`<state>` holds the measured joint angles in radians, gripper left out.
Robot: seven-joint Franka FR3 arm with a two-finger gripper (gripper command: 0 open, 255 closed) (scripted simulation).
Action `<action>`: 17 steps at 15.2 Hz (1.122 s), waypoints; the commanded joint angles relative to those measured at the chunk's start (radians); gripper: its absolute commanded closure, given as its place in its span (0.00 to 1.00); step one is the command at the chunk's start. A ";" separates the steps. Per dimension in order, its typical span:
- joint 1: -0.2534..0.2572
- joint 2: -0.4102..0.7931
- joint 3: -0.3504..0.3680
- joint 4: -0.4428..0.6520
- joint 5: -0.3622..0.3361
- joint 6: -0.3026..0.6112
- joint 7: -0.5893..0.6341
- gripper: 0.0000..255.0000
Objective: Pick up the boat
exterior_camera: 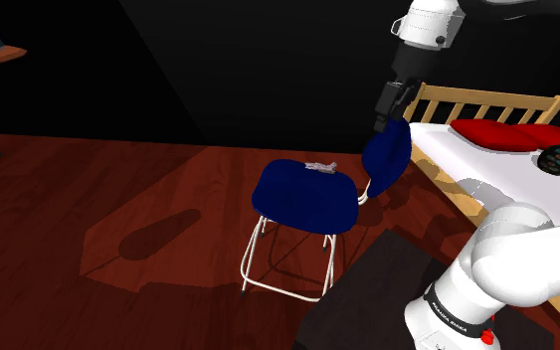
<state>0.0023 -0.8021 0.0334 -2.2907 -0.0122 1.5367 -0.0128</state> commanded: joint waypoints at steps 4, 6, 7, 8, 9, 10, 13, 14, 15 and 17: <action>-0.002 0.040 -0.043 -0.046 -0.035 0.083 -0.073 0.00; -0.004 0.074 -0.072 -0.070 -0.058 0.140 -0.121 0.00; -0.005 0.093 -0.086 -0.080 -0.068 0.168 -0.144 0.00; -0.006 0.114 -0.101 -0.088 -0.078 0.197 -0.168 0.00; -0.007 0.136 -0.115 -0.095 -0.088 0.226 -0.191 0.00; -0.008 0.160 -0.129 -0.100 -0.097 0.255 -0.214 0.00; -0.010 0.239 -0.171 -0.107 -0.122 0.342 -0.282 0.00; -0.011 0.268 -0.184 -0.106 -0.129 0.371 -0.304 0.00; -0.011 0.298 -0.197 -0.104 -0.134 0.399 -0.327 0.00; -0.010 0.361 -0.224 -0.095 -0.144 0.455 -0.372 0.00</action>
<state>-0.0101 -0.4769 -0.1791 -2.3920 -0.1520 1.9598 -0.3631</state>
